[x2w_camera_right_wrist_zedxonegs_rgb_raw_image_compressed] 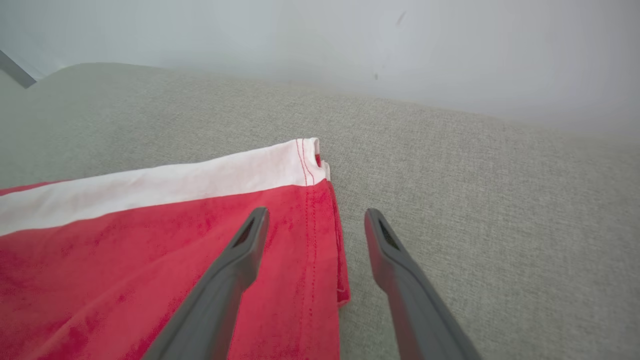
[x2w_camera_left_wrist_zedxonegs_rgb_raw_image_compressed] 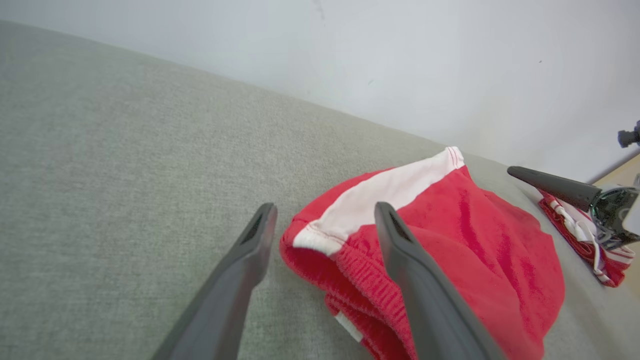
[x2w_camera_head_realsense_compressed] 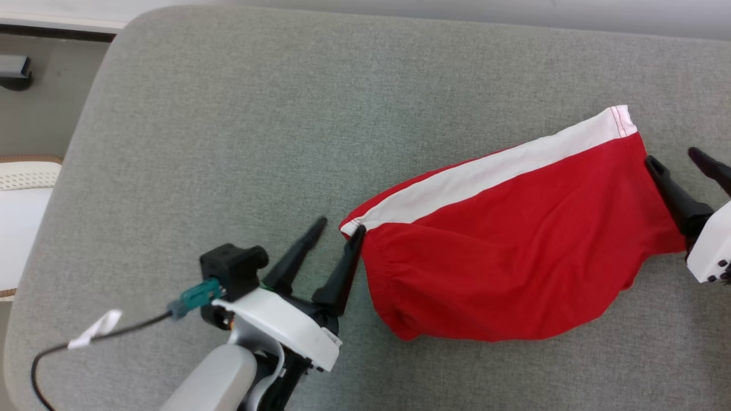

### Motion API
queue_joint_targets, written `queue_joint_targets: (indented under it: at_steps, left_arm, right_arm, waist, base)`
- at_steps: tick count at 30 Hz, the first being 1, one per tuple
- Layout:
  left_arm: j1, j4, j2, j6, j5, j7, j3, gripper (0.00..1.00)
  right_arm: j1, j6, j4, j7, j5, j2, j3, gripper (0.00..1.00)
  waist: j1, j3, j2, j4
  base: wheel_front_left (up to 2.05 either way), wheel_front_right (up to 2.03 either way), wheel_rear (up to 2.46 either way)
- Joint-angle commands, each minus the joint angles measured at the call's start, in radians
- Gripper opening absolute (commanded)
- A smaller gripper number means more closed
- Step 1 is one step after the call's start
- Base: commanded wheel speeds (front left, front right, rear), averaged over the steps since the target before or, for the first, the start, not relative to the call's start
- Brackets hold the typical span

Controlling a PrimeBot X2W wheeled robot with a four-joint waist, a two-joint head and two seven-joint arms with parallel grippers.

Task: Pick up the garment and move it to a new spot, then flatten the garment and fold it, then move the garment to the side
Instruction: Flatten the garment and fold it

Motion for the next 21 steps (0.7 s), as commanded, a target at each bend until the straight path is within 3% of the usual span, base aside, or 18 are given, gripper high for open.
queue_joint_targets:
  at_steps: [1, 8, 18, 19, 20, 21]
  left_arm:
    - [0.014, -0.011, 0.008, 0.014, 0.023, -0.024, 0.004, 1.00]
    - [0.042, -0.054, -0.006, 0.091, 0.162, -0.140, 0.013, 1.00]
    - [0.118, -0.075, -0.065, 0.078, 0.324, -0.154, 0.069, 1.00]
    - [0.128, -0.075, -0.072, 0.072, 0.331, -0.154, 0.076, 1.00]
    - [0.141, -0.072, -0.085, 0.065, 0.338, -0.154, 0.086, 1.00]
    - [0.153, -0.064, -0.089, 0.056, 0.348, -0.154, 0.090, 1.00]
  right_arm:
    - [0.003, -0.002, 0.006, 0.004, -0.009, -0.008, 0.004, 1.00]
    - [-0.049, -0.002, 0.058, 0.075, -0.060, -0.027, 0.037, 1.00]
    - [-0.059, 0.000, 0.167, 0.154, -0.032, 0.029, 0.113, 1.00]
    - [-0.056, 0.000, 0.169, 0.157, -0.027, 0.033, 0.126, 0.21]
    - [-0.050, 0.000, 0.173, 0.159, -0.008, 0.044, 0.133, 0.00]
    - [-0.044, 0.000, 0.176, 0.161, 0.007, 0.049, 0.135, 0.00]
  waist:
    - [-0.0001, -0.001, 0.0000, -0.001]
    - [-0.0001, 0.022, 0.0000, 0.021]
    - [-0.0001, 0.022, 0.0000, 0.058]
    - [-0.0001, 0.018, 0.0000, 0.058]
    - [-0.0001, 0.012, 0.0000, 0.058]
    - [-0.0001, 0.007, 0.0000, 0.057]
  base:
    - [0.00, 0.00, 0.00]
    - [0.00, 0.00, 0.00]
    - [0.00, 0.00, 0.00]
    - [0.00, 0.00, 0.00]
    - [0.00, 0.00, 0.00]
    - [0.00, 0.00, 0.00]
